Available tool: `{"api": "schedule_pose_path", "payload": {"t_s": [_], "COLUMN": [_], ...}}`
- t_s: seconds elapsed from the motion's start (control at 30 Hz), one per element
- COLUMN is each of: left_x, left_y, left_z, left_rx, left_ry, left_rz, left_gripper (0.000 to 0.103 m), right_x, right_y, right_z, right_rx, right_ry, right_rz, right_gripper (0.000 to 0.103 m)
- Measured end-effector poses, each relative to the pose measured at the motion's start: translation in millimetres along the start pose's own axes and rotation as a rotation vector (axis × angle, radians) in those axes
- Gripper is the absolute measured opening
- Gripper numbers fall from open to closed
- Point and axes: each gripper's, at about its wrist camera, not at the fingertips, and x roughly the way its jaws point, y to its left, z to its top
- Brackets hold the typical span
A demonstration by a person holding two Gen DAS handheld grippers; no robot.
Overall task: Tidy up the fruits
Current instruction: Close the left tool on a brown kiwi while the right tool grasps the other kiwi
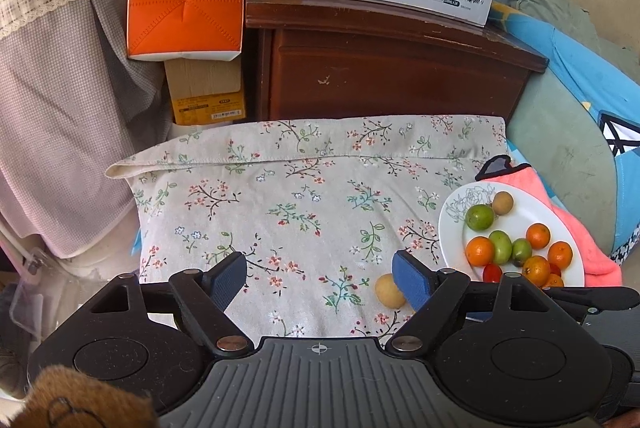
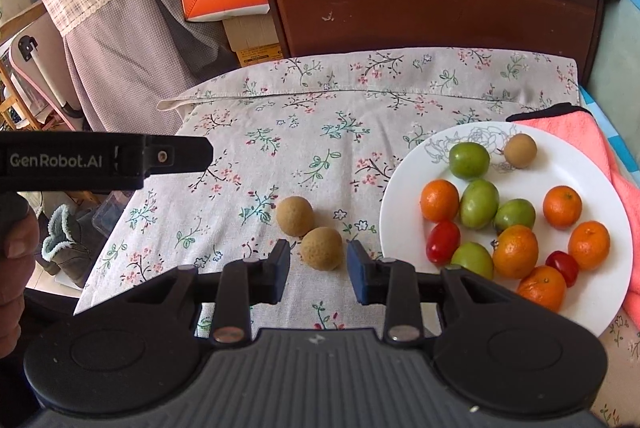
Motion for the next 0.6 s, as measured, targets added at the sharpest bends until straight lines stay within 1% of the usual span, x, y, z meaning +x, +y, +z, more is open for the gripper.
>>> {"api": "schedule_pose_path", "payload": {"t_s": [0.23,0.37,0.4,0.5,0.6], "left_x": [2,5,6,10,14], "left_y": [2,1,1,-1,-6], "left_z": [-1,-2,-3,-4,-6], "left_rx": [-0.013,-0.005,-0.002,0.006,0.029], "left_ry": [0.006,0.015,0.019,0.028,0.038], "left_rz": [0.007,0.008,0.007,0.0,-0.008], "left_gripper": [0.081,0.081,0.081,0.081,0.081], "right_x": [12,16,17,17,12], "right_y": [6,10,9,5,1], "right_z": [-2,-4,-5,-5,-6], "right_rx": [-0.032,-0.066,-0.064,-0.051,-0.029], "right_ry": [0.019,0.015,0.017,0.023,0.031], "right_rz": [-0.011,-0.056,-0.06,-0.068,-0.047], "right_gripper": [0.033,0.033,0.032,0.023,0.023]}}
